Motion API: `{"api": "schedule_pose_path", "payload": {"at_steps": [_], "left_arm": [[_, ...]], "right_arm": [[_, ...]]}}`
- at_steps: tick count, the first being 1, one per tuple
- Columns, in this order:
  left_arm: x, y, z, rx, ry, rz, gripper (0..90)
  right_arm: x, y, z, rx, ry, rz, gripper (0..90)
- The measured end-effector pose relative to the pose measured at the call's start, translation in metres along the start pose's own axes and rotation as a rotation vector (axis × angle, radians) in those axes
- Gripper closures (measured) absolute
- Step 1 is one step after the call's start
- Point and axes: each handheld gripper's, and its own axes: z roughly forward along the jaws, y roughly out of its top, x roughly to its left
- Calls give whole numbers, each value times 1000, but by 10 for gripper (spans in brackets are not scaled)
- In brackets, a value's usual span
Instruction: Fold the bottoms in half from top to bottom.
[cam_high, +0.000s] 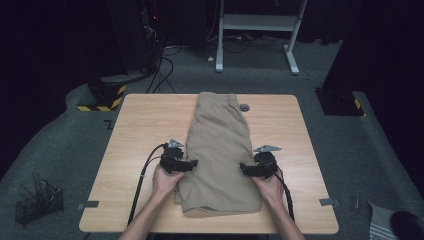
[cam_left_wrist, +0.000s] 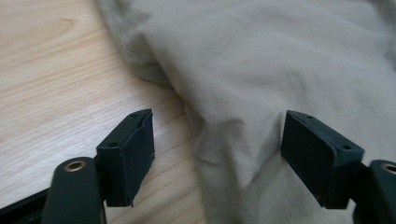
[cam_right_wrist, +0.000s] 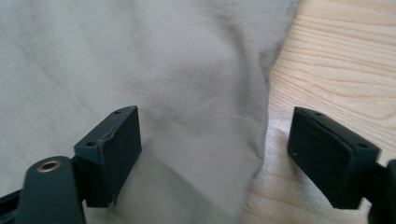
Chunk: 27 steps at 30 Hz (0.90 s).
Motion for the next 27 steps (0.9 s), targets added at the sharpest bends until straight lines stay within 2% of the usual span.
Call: {"api": "schedule_pose_path", "payload": {"at_steps": [3, 5, 7, 9, 17, 27], "left_arm": [[-5, 1, 2, 13, 35, 33, 240], [-9, 1, 3, 24, 58, 58, 242], [-14, 0, 4, 34, 86, 105, 255], [-16, -1, 5, 39, 103, 125, 271], [-17, 2, 6, 21, 82, 134, 487], [-14, 2, 2, 36, 44, 135, 655]], "right_arm": [[4, 0, 1, 3, 1, -6, 173], [11, 0, 2, 15, -18, -36, 178], [17, 0, 2, 17, -38, -63, 218], [18, 0, 2, 19, -38, -57, 238], [15, 3, 2, 0, -41, -59, 434], [23, 5, 0, 18, -11, -89, 686]]}}
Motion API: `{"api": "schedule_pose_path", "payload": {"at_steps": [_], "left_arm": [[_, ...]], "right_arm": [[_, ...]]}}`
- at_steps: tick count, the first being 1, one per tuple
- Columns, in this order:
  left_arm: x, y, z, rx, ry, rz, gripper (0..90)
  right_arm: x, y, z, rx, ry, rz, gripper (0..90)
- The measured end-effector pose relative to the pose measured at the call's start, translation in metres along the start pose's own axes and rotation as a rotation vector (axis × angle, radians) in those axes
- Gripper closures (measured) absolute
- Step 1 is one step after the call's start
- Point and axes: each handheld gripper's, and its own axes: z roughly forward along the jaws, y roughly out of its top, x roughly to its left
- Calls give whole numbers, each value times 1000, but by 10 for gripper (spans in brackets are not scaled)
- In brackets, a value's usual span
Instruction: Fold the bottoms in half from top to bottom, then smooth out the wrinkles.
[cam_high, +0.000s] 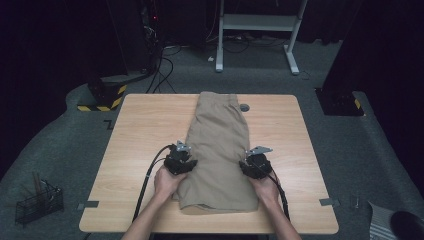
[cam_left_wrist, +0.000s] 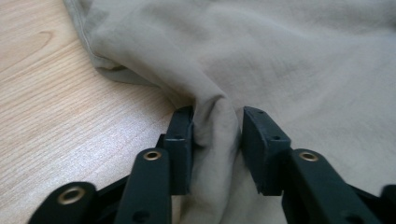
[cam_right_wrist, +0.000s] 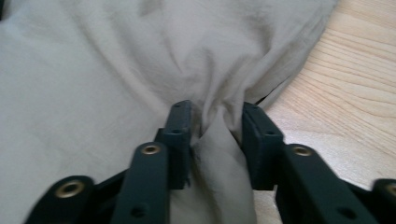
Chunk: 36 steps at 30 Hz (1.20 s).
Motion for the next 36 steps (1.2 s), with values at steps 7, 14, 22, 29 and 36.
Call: {"api": "schedule_pose_path", "payload": {"at_steps": [7, 14, 22, 29, 36], "left_arm": [[0, -2, -1, 1, -56, -1, 819], [2, -5, -6, -29, -78, 13, 868], [9, -7, -25, -109, -133, -24, 871], [11, -6, -35, -154, -156, -26, 871], [8, 0, -47, -204, -162, -13, 871]], "right_arm": [[4, -1, -1, -4, 29, -30, 839], [6, -6, -4, -33, 44, -67, 868], [11, -7, -23, -123, 27, -106, 871], [14, -7, -32, -167, 16, -130, 873], [15, -2, -44, -207, -4, -145, 874]]}}
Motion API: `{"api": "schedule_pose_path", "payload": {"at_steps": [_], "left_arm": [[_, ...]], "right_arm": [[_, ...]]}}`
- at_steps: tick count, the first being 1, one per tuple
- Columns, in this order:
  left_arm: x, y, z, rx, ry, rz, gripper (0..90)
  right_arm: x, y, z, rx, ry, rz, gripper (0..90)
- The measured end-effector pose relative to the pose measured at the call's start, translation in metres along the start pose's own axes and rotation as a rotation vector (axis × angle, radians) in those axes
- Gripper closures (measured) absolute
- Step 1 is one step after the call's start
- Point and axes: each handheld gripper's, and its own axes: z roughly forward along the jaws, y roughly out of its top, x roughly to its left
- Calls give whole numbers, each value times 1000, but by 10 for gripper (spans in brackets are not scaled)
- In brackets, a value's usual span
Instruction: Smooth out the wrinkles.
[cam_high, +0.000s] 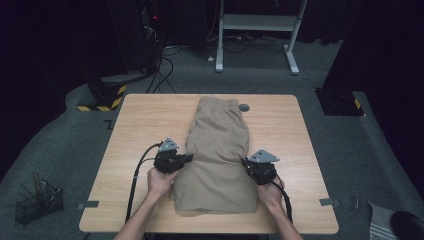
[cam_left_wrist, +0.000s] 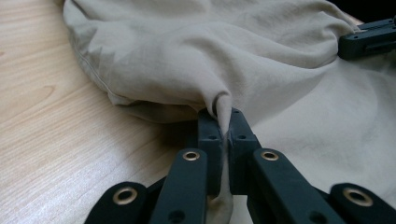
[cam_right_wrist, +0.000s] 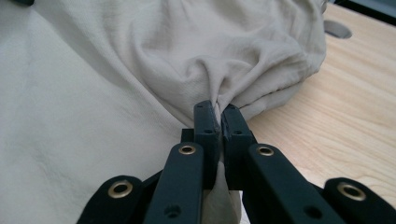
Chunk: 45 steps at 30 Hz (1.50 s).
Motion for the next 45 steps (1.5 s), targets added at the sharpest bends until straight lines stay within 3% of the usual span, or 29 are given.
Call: {"api": "schedule_pose_path", "payload": {"at_steps": [7, 16, 24, 28, 31, 33, 40, 45], "left_arm": [[0, 3, -8, -37, -17, -15, 871], [-4, 23, -21, -91, -14, 28, 871], [-10, 19, -23, -124, -27, 30, 871], [-24, 28, -34, -146, 11, 117, 871], [-16, 32, -36, -170, -21, 60, 871], [-14, 33, -39, -181, -25, 43, 871], [-14, 29, -36, -162, -18, 52, 871], [-22, 28, -39, -157, 3, 90, 870]], "right_arm": [[1, 4, -7, -32, 5, -5, 874], [-2, 22, -24, -83, -1, -40, 874], [-3, 15, -27, -107, -1, -36, 874], [-1, 21, -38, -145, 0, -49, 874], [-3, 30, -43, -157, 15, -56, 874], [-4, 35, -45, -164, 12, -62, 874], [-4, 30, -39, -147, 11, -58, 873], [-1, 27, -43, -152, 11, -73, 873]]}}
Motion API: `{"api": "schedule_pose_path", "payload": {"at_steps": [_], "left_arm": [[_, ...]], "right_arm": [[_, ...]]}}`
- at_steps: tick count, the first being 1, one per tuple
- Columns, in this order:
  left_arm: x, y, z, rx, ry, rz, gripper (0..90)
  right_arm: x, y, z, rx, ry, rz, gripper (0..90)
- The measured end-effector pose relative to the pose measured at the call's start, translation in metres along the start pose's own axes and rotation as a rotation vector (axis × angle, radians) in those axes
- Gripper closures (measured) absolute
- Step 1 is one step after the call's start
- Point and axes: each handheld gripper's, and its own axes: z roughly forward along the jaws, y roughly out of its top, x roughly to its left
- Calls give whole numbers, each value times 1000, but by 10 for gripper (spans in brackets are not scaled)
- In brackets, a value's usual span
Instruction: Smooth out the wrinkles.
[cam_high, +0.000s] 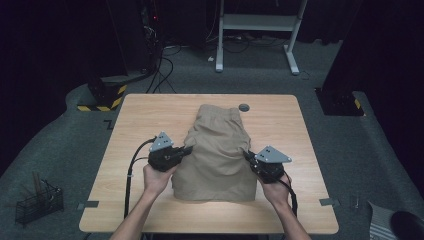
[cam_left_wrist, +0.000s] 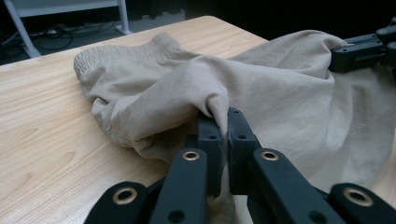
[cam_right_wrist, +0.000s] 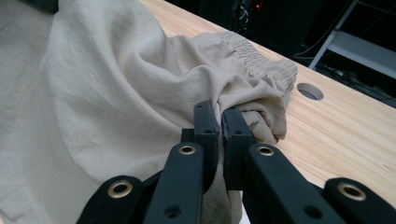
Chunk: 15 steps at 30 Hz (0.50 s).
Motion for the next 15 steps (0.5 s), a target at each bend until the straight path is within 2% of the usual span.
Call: {"api": "schedule_pose_path", "payload": {"at_steps": [3, 6, 15], "left_arm": [[-1, 0, 1, 1, -2, 3, 870], [-2, 0, -1, -5, -9, -1, 870], [-10, 2, -10, -28, -23, 2, 868]], "right_arm": [[2, -1, -2, 1, -7, -12, 873], [1, -3, -3, -5, -7, -2, 873], [9, -3, -19, -47, 6, -12, 873]]}}
